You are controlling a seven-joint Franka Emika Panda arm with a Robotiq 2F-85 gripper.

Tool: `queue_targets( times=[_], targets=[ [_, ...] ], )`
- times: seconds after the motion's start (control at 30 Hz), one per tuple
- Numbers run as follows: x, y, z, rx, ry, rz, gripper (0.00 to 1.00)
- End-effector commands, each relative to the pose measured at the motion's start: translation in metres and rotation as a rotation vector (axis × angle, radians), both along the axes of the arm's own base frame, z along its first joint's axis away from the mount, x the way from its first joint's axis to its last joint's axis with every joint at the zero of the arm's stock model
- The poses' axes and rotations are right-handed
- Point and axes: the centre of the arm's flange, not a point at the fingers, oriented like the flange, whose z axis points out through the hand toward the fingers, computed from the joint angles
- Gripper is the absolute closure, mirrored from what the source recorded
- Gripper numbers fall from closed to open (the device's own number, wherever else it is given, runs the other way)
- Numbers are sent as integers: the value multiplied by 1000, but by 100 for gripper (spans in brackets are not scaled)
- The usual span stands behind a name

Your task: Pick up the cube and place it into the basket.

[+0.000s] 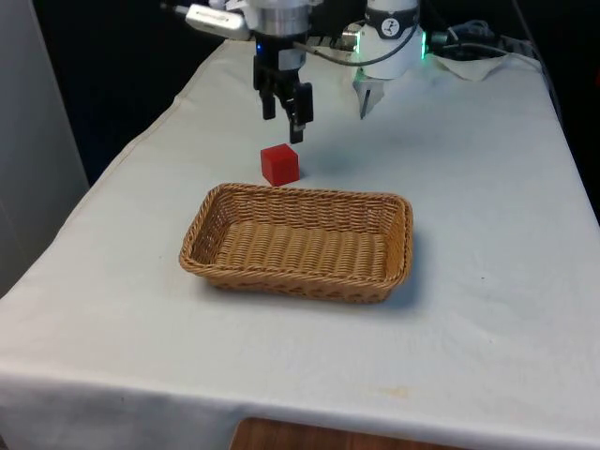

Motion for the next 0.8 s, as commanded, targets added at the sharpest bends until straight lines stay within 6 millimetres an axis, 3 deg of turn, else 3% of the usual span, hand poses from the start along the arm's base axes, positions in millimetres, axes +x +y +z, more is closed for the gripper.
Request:
queue_targets(
  times=[0.0, 0.37, 0.77],
  targets=[
    [0, -4, -2, 7, -11, -2, 0],
    [-6, -25, -16, -15, -12, -21, 0],
    [-5, -20, -20, -23, -5, -33, 0]
  ],
)
